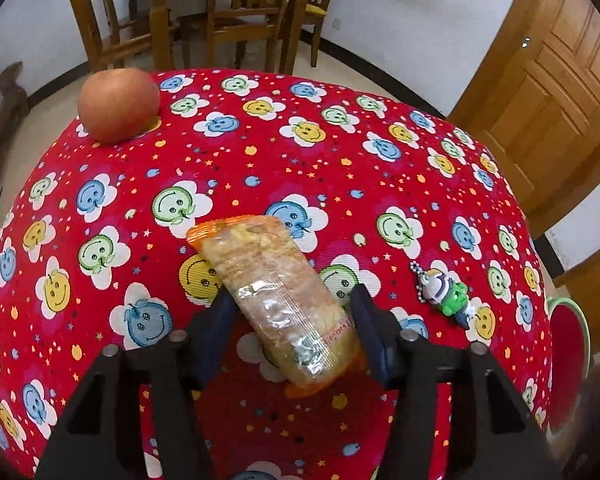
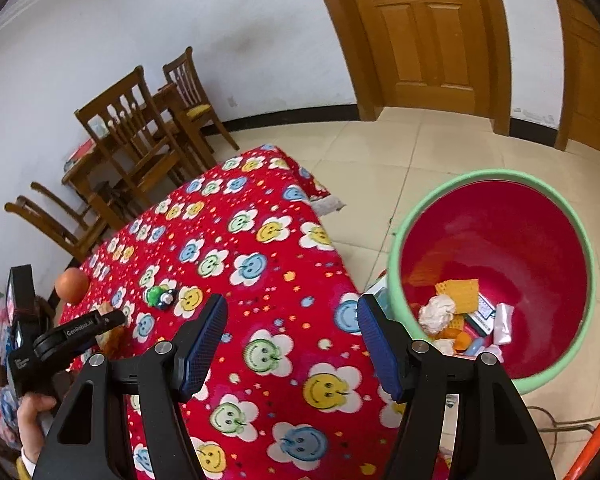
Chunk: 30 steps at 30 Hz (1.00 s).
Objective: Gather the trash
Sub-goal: 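Grasp the clear snack bag of yellow crackers with the left gripper, then grasp the green toy figure with the right gripper while the left gripper holds the snack bag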
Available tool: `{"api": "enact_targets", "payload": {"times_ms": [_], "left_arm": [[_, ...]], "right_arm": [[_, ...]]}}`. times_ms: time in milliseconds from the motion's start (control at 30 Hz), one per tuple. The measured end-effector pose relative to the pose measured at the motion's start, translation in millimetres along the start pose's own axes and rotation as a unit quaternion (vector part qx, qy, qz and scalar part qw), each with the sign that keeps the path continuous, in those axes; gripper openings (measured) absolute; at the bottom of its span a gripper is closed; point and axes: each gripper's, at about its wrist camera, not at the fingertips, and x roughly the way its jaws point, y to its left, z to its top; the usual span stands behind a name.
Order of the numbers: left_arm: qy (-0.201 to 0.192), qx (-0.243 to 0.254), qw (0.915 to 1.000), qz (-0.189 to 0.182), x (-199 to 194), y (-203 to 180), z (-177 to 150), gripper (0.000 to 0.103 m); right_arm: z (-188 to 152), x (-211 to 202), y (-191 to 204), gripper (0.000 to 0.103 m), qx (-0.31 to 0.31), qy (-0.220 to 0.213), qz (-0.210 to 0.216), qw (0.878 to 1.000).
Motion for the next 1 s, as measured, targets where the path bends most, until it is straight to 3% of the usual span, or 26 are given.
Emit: {"api": "enact_targets", "payload": {"times_ms": [267,533,767,1000], "left_arm": [[-0.003,0.029,0.9992,-0.028,-11.5,7.7,-2.4,0.053],[-0.014,0.062,0.9977,-0.022,-25.5,27.1,2.6,0.053],[-0.020,0.052,0.9981,-0.025,-23.5,42.5,2.6,0.053],[-0.017,0.029,0.9989,-0.034,-19.6,58.9,5.2,0.053]], "right_arm": [[-1.8,19.2,28.9,0.068,-0.026,0.021,0.006,0.999],[-4.8,52.3,74.0,0.068,-0.065,0.055,0.020,0.996],[-10.7,89.1,116.0,0.068,-0.109,0.083,0.032,0.990],[-10.7,117.9,140.3,0.068,-0.137,0.075,0.026,0.987]]}}
